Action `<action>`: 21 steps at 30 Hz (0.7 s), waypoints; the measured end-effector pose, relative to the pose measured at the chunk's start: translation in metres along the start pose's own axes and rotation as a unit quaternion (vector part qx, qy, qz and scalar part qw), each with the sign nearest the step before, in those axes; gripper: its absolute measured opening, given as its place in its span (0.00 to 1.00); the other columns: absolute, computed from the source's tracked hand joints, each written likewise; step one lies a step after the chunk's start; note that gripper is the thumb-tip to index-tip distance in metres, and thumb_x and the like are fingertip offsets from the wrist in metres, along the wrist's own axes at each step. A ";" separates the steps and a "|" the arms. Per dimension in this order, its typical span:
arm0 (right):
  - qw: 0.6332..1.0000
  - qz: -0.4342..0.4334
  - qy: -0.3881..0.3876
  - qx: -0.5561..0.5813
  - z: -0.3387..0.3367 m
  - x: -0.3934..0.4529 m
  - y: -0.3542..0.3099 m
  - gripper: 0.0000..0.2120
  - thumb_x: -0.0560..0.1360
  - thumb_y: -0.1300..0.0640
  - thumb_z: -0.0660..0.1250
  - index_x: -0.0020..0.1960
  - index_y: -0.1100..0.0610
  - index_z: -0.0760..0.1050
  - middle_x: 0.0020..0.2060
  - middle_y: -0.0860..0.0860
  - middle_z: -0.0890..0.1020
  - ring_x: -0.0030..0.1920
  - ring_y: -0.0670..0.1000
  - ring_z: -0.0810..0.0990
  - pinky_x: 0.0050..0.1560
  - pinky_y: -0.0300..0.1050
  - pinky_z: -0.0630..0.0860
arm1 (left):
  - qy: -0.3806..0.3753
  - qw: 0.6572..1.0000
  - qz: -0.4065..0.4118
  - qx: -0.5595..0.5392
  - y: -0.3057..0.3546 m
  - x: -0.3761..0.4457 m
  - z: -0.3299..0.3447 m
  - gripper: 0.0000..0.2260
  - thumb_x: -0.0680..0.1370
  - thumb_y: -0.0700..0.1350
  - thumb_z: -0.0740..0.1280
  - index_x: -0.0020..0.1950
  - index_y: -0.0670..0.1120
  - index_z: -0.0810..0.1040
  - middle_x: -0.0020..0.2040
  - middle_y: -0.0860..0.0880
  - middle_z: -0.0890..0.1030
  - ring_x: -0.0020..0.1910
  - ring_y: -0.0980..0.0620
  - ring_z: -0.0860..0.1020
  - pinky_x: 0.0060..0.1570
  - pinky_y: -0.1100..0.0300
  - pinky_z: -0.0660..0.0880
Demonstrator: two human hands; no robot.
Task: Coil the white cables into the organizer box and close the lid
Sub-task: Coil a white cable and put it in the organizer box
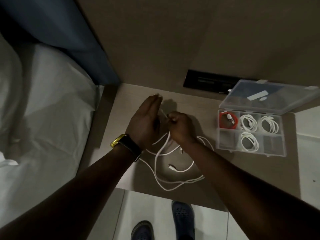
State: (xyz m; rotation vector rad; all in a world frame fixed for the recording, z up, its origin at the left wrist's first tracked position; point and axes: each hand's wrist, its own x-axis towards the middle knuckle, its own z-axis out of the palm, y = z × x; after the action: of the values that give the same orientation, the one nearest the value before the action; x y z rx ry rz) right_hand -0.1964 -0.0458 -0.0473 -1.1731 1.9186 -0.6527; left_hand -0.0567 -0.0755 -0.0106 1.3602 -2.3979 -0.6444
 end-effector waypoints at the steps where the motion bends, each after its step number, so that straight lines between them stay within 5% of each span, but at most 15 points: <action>1: 1.000 -0.025 -0.008 -0.014 -0.007 -0.010 -0.002 0.06 0.74 0.58 0.64 0.45 0.50 0.79 0.44 0.51 0.85 0.47 0.61 0.84 0.49 0.58 0.80 | -0.032 0.999 0.029 0.017 0.000 0.002 -0.003 0.24 0.74 0.40 0.64 0.71 0.36 0.69 0.69 0.35 0.73 0.68 0.37 0.71 0.66 0.49 0.68; 4: 0.994 -0.104 -0.017 -0.018 -0.027 -0.026 -0.003 0.06 0.76 0.56 0.62 0.49 0.46 0.75 0.44 0.48 0.80 0.42 0.60 0.83 0.43 0.62 0.80 | -0.138 0.990 0.018 0.028 0.009 0.004 -0.016 0.17 0.74 0.44 0.60 0.58 0.38 0.79 0.52 0.36 0.82 0.51 0.35 0.79 0.49 0.49 0.75; 7: 0.983 -0.171 0.024 -0.057 -0.038 -0.029 0.001 0.05 0.78 0.57 0.63 0.48 0.49 0.77 0.44 0.49 0.79 0.43 0.53 0.80 0.44 0.52 0.77 | -0.173 0.971 -0.129 -0.102 0.027 -0.002 -0.020 0.14 0.77 0.46 0.58 0.51 0.39 0.79 0.43 0.40 0.81 0.41 0.39 0.80 0.38 0.51 0.71; 9: 0.982 -0.172 0.048 -0.057 -0.042 -0.033 0.002 0.03 0.79 0.56 0.65 0.48 0.51 0.77 0.45 0.48 0.80 0.45 0.50 0.79 0.45 0.49 0.76 | -0.201 0.866 -0.310 -0.338 0.039 -0.006 -0.021 0.09 0.80 0.41 0.62 0.51 0.37 0.79 0.34 0.46 0.77 0.28 0.49 0.76 0.33 0.53 0.72; 11: 0.982 -0.173 0.066 -0.043 -0.042 -0.036 0.004 0.04 0.79 0.55 0.64 0.47 0.52 0.76 0.43 0.46 0.81 0.44 0.48 0.78 0.45 0.48 0.75 | -0.200 0.697 -0.427 -0.540 0.047 -0.011 -0.027 0.10 0.81 0.42 0.61 0.45 0.40 0.78 0.29 0.51 0.67 0.22 0.55 0.64 0.25 0.62 0.65; 15: 0.987 -0.154 0.043 -0.029 -0.040 -0.055 0.009 0.05 0.81 0.57 0.62 0.48 0.54 0.76 0.39 0.42 0.79 0.39 0.45 0.77 0.40 0.43 0.70 | -0.190 0.447 -0.401 -0.777 0.052 -0.025 -0.037 0.08 0.80 0.43 0.60 0.42 0.44 0.75 0.29 0.52 0.70 0.24 0.58 0.66 0.26 0.65 0.70; 17: 0.994 -0.112 -0.011 0.010 -0.032 -0.067 0.012 0.07 0.78 0.58 0.60 0.48 0.49 0.75 0.36 0.42 0.80 0.36 0.48 0.79 0.39 0.47 0.75 | -0.124 0.391 -0.359 -0.838 0.058 -0.027 -0.039 0.07 0.79 0.41 0.60 0.47 0.43 0.77 0.35 0.50 0.77 0.30 0.56 0.76 0.37 0.60 0.80; 21: 0.986 -0.128 -0.101 0.039 -0.023 -0.100 0.013 0.10 0.79 0.50 0.56 0.43 0.39 0.73 0.28 0.38 0.77 0.28 0.41 0.74 0.34 0.44 0.70 | 0.015 0.394 -0.316 -0.863 0.058 -0.028 -0.030 0.11 0.81 0.37 0.56 0.52 0.38 0.78 0.45 0.42 0.84 0.46 0.47 0.85 0.56 0.49 0.79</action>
State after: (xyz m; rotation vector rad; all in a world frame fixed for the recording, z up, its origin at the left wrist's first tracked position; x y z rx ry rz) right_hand -0.1948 0.0502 -0.0088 -1.3933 1.5751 -0.7071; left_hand -0.0706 -0.0327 0.0437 0.8082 0.0432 -2.1453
